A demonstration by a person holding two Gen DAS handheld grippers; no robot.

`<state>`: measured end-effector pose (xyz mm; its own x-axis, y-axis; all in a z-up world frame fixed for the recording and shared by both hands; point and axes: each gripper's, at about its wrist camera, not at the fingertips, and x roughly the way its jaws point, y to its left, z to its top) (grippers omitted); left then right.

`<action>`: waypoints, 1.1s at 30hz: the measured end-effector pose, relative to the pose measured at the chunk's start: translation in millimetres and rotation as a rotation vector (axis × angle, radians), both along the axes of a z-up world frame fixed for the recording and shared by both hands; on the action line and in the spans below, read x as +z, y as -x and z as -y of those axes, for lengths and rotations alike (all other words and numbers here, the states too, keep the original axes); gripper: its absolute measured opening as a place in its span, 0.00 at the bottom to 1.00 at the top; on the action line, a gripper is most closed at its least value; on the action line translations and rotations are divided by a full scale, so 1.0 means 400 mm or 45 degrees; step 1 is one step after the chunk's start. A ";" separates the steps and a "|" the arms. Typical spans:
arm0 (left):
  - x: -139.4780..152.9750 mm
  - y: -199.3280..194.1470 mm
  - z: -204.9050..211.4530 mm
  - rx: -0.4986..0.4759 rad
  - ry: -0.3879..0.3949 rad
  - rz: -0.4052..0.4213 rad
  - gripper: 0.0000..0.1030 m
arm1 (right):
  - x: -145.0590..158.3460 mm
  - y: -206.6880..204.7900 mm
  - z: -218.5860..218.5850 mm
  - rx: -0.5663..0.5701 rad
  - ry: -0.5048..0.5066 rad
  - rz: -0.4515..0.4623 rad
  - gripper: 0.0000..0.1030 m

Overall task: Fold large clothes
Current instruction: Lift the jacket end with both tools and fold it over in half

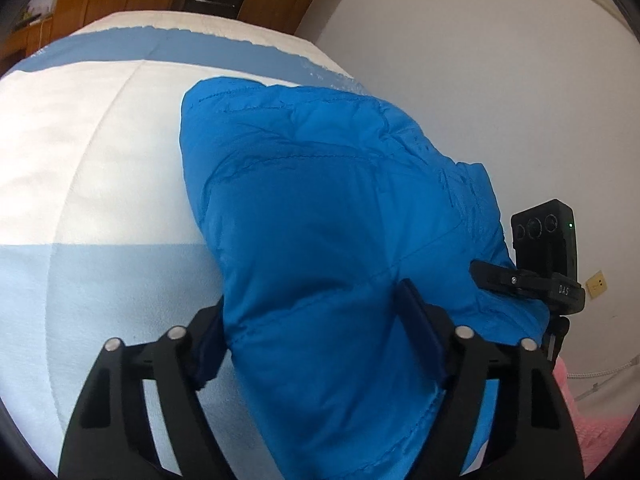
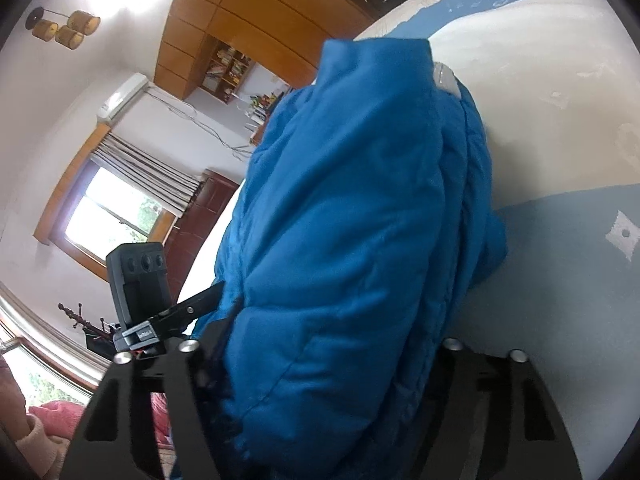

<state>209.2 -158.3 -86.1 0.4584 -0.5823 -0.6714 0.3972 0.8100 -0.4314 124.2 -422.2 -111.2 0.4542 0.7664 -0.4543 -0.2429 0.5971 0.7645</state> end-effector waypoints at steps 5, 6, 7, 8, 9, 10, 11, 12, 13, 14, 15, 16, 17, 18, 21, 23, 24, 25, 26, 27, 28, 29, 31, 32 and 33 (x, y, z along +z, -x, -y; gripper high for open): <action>0.017 0.022 -0.011 0.006 0.014 0.045 0.62 | 0.027 0.023 -0.009 0.002 0.031 0.064 0.58; 0.024 0.031 -0.010 0.006 0.008 0.063 0.61 | 0.032 0.026 -0.011 0.001 0.034 0.073 0.57; 0.030 0.039 -0.012 0.006 0.003 0.076 0.61 | 0.036 0.026 -0.014 0.000 0.037 0.082 0.57; 0.034 0.047 -0.018 0.005 0.000 0.088 0.60 | 0.043 0.032 -0.016 -0.002 0.044 0.096 0.56; 0.037 0.051 -0.019 0.004 0.000 0.097 0.60 | 0.049 0.030 -0.021 -0.003 0.049 0.105 0.56; 0.041 0.056 -0.020 0.003 -0.001 0.103 0.60 | 0.056 0.031 -0.027 -0.004 0.059 0.117 0.56; 0.044 0.060 -0.022 0.003 -0.002 0.104 0.60 | 0.056 0.044 -0.032 -0.005 0.070 0.128 0.56; 0.044 0.061 -0.023 0.004 0.002 0.101 0.60 | 0.064 0.050 -0.036 -0.005 0.085 0.140 0.56; 0.047 0.062 -0.027 0.004 0.004 0.099 0.60 | 0.071 0.053 -0.039 -0.004 0.094 0.147 0.56; 0.050 0.062 -0.029 0.004 0.007 0.099 0.59 | 0.076 0.057 -0.042 -0.002 0.104 0.154 0.55; 0.053 0.062 -0.033 0.005 0.011 0.102 0.59 | 0.083 0.057 -0.038 0.003 0.116 0.162 0.55; 0.055 0.049 -0.032 0.008 0.014 0.106 0.59 | 0.095 0.060 -0.040 0.009 0.124 0.172 0.55; 0.061 0.050 -0.040 0.012 0.015 0.116 0.59 | 0.104 0.056 -0.044 0.014 0.130 0.179 0.55; 0.066 0.049 -0.045 0.016 0.013 0.126 0.59 | 0.112 0.052 -0.050 0.020 0.133 0.187 0.55; 0.088 0.045 -0.053 0.044 0.002 0.169 0.59 | 0.140 0.025 -0.073 0.050 0.153 0.218 0.55; 0.104 0.036 -0.066 0.062 -0.007 0.193 0.59 | 0.156 0.004 -0.086 0.071 0.169 0.236 0.55; 0.113 0.027 -0.076 0.074 -0.010 0.204 0.59 | 0.172 -0.019 -0.100 0.087 0.181 0.250 0.55; 0.120 0.020 -0.083 0.083 -0.011 0.213 0.59 | 0.176 -0.029 -0.107 0.097 0.187 0.258 0.55; 0.128 0.009 -0.092 0.094 -0.015 0.223 0.59 | 0.187 -0.053 -0.120 0.108 0.194 0.268 0.55; 0.136 -0.006 -0.104 0.111 -0.018 0.237 0.59 | 0.199 -0.075 -0.131 0.123 0.202 0.279 0.55; 0.143 -0.019 -0.114 0.127 -0.019 0.247 0.59 | 0.208 -0.097 -0.142 0.134 0.203 0.286 0.55; 0.149 -0.028 -0.123 0.138 -0.021 0.253 0.59 | 0.217 -0.129 -0.154 0.148 0.200 0.292 0.55; 0.160 -0.059 -0.145 0.169 -0.024 0.269 0.59 | 0.226 -0.174 -0.175 0.166 0.195 0.295 0.55; 0.164 -0.078 -0.159 0.187 -0.026 0.275 0.59 | 0.229 -0.207 -0.188 0.179 0.190 0.297 0.55; 0.165 -0.096 -0.170 0.203 -0.028 0.279 0.59 | 0.230 -0.230 -0.196 0.187 0.186 0.298 0.55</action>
<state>247.6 -90.1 -19.9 0.6786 -0.4778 -0.5578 0.3461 0.8779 -0.3310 216.4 -343.8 -19.4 0.4486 0.7659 -0.4607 -0.4942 0.6420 0.5862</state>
